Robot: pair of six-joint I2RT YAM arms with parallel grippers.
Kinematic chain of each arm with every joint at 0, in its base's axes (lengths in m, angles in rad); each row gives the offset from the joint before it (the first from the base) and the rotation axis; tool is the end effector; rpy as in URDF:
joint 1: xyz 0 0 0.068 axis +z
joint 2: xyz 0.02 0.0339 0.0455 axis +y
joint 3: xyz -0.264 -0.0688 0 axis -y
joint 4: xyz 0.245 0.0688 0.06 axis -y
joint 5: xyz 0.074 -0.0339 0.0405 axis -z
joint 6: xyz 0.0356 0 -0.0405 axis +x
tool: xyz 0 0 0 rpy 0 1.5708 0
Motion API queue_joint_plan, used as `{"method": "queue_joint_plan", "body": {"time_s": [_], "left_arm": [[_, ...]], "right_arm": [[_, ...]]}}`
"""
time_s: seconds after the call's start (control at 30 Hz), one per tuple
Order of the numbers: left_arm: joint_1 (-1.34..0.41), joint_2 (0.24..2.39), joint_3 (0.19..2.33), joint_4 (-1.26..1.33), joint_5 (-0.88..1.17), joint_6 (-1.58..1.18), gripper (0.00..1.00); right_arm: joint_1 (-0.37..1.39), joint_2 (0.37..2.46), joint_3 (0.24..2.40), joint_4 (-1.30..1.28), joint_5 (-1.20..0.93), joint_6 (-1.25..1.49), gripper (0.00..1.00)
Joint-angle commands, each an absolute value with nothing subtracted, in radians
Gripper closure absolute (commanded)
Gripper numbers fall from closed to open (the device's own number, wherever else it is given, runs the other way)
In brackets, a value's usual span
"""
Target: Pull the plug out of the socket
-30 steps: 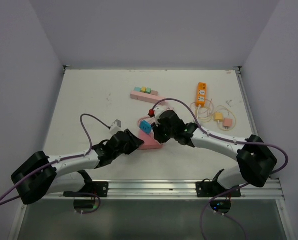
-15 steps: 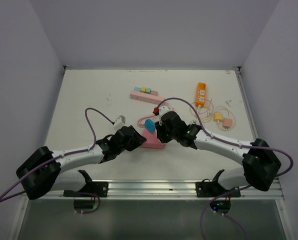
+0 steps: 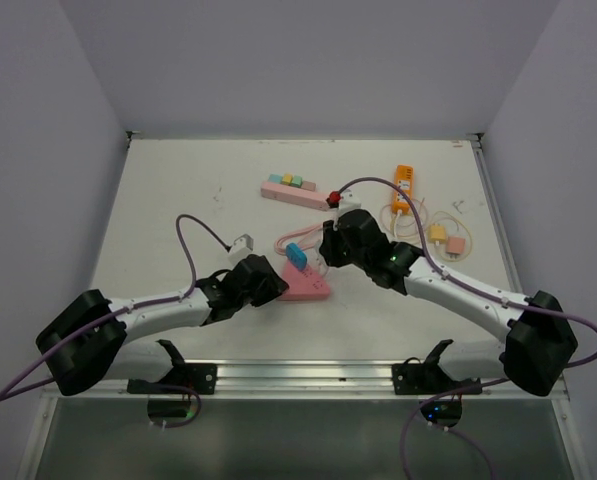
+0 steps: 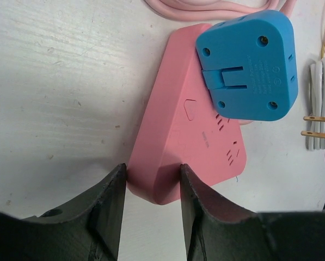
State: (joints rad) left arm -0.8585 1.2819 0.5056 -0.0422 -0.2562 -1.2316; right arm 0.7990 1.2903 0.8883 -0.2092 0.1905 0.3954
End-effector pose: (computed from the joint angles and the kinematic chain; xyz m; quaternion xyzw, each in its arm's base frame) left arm 0.1609 -0.1725 0.1585 -0.2172 0.8978 -0.2555 0.2856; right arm 0.2037 0.1996 0.2640 -0.1340 0.8739 0.1886 0.4274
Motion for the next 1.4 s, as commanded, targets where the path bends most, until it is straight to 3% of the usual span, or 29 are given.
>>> {"method": "queue_joint_plan", "body": {"time_s": [0.0,0.27,0.57,0.77,0.9,1.2,1.23,1.33,1.37], "left_arm": [[-0.858,1.307,0.482,-0.204,-0.299,-1.155,1.0],[-0.857,1.29,0.471,-0.158,-0.295,-1.128,1.0],[-0.856,1.279,0.465,-0.12,-0.282,-1.086,1.0],[-0.851,1.285,0.471,-0.107,-0.261,-1.045,1.0],[-0.848,1.284,0.469,-0.103,-0.252,-1.028,1.0],[-0.848,1.284,0.471,-0.094,-0.241,-1.014,1.0],[-0.848,1.285,0.469,-0.094,-0.239,-1.014,1.0],[-0.85,1.284,0.469,-0.092,-0.238,-1.015,1.0],[-0.848,1.285,0.469,-0.092,-0.238,-1.014,1.0]], "right_arm": [[0.769,1.269,0.917,-0.178,0.227,0.428,1.0],[0.545,1.157,0.855,-0.199,0.196,0.46,1.0],[0.195,1.037,0.762,-0.23,0.311,0.578,1.0],[-0.049,1.103,0.695,-0.141,0.169,0.658,1.0],[-0.11,1.17,0.632,0.039,0.057,0.667,1.0],[-0.164,1.321,0.6,0.152,0.003,0.692,1.0],[-0.17,1.33,0.595,0.153,0.003,0.696,0.97],[-0.181,1.345,0.594,0.135,-0.015,0.686,0.67],[-0.181,1.344,0.595,0.126,-0.014,0.677,0.53]]}}
